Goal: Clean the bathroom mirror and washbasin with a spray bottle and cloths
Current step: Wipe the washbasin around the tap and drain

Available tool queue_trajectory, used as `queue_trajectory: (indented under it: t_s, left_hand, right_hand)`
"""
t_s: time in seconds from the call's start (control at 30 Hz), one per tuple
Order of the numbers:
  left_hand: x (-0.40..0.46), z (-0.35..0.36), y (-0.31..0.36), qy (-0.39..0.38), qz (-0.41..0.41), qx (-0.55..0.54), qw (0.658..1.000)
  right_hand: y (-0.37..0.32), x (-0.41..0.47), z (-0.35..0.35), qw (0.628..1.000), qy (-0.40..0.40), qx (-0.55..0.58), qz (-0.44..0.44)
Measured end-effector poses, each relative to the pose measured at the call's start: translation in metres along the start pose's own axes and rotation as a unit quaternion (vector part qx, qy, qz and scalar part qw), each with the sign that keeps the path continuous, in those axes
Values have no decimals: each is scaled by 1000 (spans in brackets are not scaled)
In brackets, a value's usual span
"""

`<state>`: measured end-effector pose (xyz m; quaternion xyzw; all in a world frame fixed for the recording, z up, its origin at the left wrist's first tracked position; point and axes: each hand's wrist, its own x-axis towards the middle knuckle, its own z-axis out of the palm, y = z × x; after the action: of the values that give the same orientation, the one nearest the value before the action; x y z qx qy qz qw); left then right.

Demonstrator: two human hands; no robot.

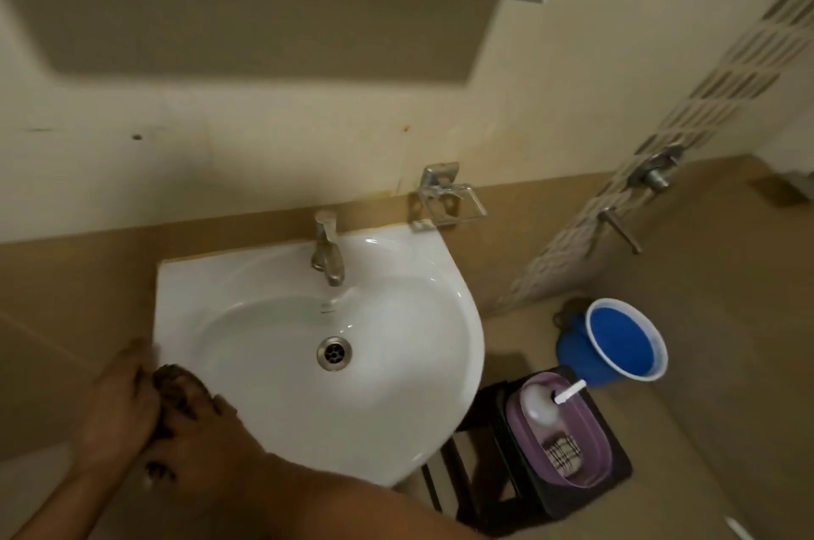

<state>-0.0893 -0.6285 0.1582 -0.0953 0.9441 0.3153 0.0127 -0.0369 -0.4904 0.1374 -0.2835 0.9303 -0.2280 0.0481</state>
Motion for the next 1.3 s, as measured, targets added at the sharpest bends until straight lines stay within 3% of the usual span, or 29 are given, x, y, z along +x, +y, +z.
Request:
queue_trajectory:
  t_s: [0.07, 0.1, 0.13, 0.17, 0.27, 0.5, 0.73, 1.03, 1.3]
  left_hand:
    - [-18, 3, 13, 1, 4, 10, 1000]
    - [-30, 4, 20, 3, 12, 19, 1000]
    - [-40, 5, 26, 8, 17, 25, 1000]
    - [-51, 4, 31, 13, 21, 26, 999]
    - [-77, 11, 32, 0, 27, 41, 999]
    - [-119, 27, 30, -16, 37, 70, 997]
    - [-141, 25, 36, -47, 49, 116, 991]
    - [-142, 14, 28, -106, 95, 178, 974]
    - [-144, 4, 31, -125, 103, 213, 963]
  right_hand:
    - [3, -22, -6, 996, -63, -23, 61]
    - [-1, -30, -7, 993, -48, -89, 57]
    - [-5, -42, -4, 985, -31, -171, 16]
    - [-1, -54, -2, 983, -38, -173, -41]
    - [7, -80, -16, 995, -58, -6, -83]
    - [29, -137, -43, 994, -60, -18, -90]
    - [57, -177, -76, 991, -107, -79, 15]
    - [1, -142, -49, 987, -72, -72, 126]
    - [14, -159, -58, 987, -60, -90, 119]
